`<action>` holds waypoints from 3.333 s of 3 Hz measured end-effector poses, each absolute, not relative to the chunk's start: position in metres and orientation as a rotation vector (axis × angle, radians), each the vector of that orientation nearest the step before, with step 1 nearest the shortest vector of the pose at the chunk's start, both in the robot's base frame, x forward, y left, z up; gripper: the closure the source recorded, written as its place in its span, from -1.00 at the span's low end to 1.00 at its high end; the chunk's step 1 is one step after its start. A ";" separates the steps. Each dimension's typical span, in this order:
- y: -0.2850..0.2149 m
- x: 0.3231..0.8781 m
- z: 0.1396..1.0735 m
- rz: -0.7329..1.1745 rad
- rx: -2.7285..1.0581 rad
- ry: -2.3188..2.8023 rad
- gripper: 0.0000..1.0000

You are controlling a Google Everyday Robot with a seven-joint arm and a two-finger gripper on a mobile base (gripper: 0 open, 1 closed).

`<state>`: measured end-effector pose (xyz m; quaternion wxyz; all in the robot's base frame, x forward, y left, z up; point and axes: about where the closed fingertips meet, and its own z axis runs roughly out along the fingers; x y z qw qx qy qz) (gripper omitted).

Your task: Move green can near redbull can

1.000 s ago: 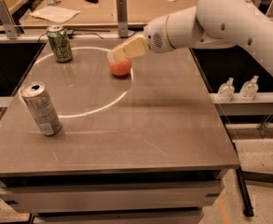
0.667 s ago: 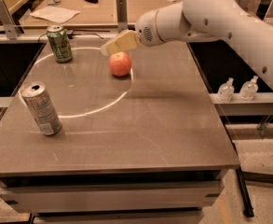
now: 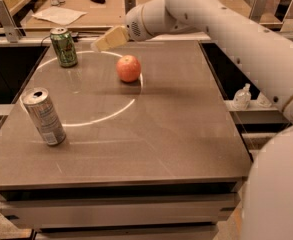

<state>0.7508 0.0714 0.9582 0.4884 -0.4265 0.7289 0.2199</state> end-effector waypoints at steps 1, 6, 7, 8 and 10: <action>0.092 0.761 0.952 0.451 -1.001 1.849 -1.00; 0.201 0.776 0.920 0.671 -1.108 1.732 -1.00; 0.220 0.785 0.914 0.672 -1.141 1.715 -1.00; 0.229 0.799 0.901 0.665 -1.146 1.738 -1.00; 0.234 0.826 0.877 0.658 -1.150 1.781 -1.00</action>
Offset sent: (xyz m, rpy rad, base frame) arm 0.0194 0.0580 -0.0314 -0.0991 0.1271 -0.1871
